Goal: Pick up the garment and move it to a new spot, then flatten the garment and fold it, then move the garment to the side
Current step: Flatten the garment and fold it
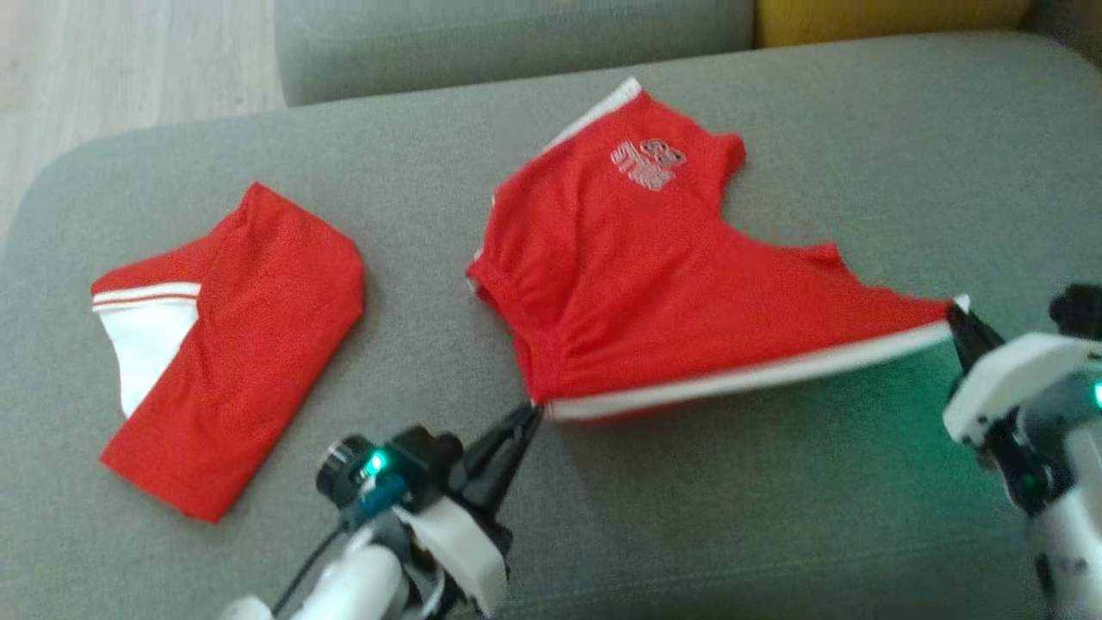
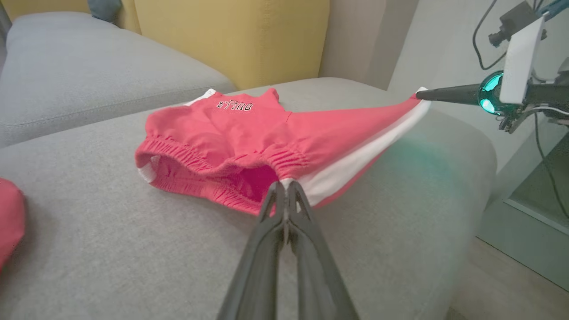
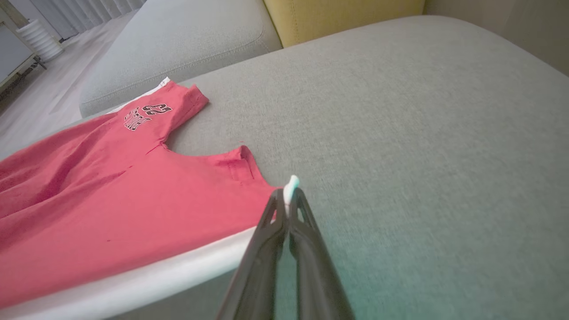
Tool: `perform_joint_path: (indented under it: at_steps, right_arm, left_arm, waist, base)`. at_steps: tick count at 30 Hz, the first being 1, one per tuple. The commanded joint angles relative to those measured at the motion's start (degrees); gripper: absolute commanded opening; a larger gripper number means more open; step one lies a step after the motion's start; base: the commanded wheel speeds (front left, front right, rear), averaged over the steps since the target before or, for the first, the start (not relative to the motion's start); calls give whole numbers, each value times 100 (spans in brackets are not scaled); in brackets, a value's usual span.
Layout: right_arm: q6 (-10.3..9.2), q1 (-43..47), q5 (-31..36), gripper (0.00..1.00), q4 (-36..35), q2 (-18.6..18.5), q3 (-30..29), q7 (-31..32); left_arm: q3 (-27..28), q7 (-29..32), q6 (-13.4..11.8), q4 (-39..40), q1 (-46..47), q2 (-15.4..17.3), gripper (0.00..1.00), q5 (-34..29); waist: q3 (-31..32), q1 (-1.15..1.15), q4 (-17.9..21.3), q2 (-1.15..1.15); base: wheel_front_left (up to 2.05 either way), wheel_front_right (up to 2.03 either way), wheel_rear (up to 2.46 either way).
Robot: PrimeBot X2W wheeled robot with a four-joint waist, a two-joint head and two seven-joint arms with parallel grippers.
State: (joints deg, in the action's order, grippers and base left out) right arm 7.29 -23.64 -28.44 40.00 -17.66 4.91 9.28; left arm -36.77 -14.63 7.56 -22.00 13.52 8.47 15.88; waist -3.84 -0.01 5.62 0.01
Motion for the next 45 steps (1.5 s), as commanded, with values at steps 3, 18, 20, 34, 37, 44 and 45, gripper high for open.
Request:
perform_joint_path:
  at_steps: [3,18,20,34,37,44,45]
  right_arm:
    - [20,450,-47,0,-750,-286,-197,369]
    - [20,1562,747,0,-3797,107,-1668,2133]
    - [20,1352,883,0,-3967,160,-1685,2252]
    - [20,-923,1699,0,-2960,-476,-652,2285]
    - [20,-1419,1760,0,-2545,-601,-408,2192]
    - [20,-2428,1813,0,-1641,-748,70,1945]
    - [20,-2542,1816,0,-1521,-752,120,1915]
  left_arm:
    - [65,87,-32,446,-147,122,0,46]
    - [-28,508,-184,1565,-306,163,0,167]
    - [26,520,-205,1611,-167,124,0,191]
    - [2,508,-141,1099,1077,-251,0,233]
    - [5,440,-138,865,1348,-342,0,269]
    - [2,235,-148,321,1905,-483,0,386]
    - [-14,203,-153,256,1982,-497,0,390]
  waist:
    - [139,1,17,-1]
    - [-229,1,-318,-1]
    - [-357,1,-412,-1]
    - [-1318,1,-1080,-1]
    - [-1522,1,-1194,-1]
    - [-1944,1,-1426,-1]
    - [-1997,1,-1459,-1]
  base:
    - [0,0,0]
    - [0,0,0]
    - [0,0,0]
    - [0,0,0]
    - [0,0,0]
    - [0,0,0]
    - [0,0,0]
